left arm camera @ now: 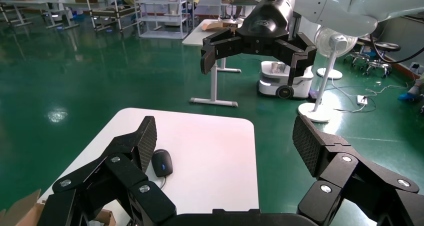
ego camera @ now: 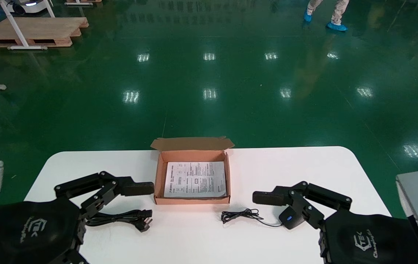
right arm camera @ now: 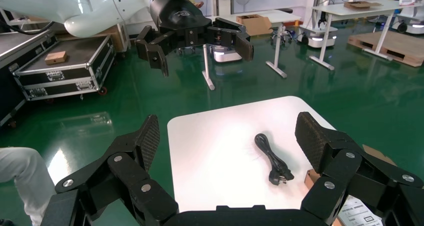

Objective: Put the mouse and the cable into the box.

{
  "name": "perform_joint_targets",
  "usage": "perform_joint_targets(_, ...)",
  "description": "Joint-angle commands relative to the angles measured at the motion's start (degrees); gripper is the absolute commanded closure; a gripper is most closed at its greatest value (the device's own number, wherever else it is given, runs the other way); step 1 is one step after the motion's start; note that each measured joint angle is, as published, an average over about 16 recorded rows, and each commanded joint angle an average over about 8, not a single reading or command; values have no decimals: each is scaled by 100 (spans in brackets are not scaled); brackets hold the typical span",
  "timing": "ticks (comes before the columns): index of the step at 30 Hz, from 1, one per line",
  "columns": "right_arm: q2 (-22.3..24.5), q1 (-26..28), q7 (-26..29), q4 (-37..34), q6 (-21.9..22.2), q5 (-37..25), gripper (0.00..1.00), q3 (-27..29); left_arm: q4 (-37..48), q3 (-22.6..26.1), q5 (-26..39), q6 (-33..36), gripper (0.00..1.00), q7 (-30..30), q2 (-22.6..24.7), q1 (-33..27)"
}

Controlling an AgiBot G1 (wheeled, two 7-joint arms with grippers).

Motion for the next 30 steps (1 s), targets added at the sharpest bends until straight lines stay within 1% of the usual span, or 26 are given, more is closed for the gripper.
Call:
perform_joint_targets(1, 0, 0, 0, 0, 0, 0, 0, 0, 0, 0, 0, 0, 0, 0, 0, 0)
perform_joint_targets(25, 4, 4, -20, 13, 1, -29, 0, -3, 9, 10, 19, -8, 0, 5, 4, -9)
perform_joint_targets(27, -13, 7, -56, 34, 41, -170, 0, -50, -57, 76, 238, -5, 0, 27, -47, -43)
perform_joint_targets(28, -31, 11, -76, 41, 76, -269, 0, -86, -108, 138, 447, -3, 0, 50, -78, -93)
perform_joint_targets(30, -94, 38, -129, 49, 192, -593, 0, -203, -227, 337, 1100, 27, 0, 165, -111, -288)
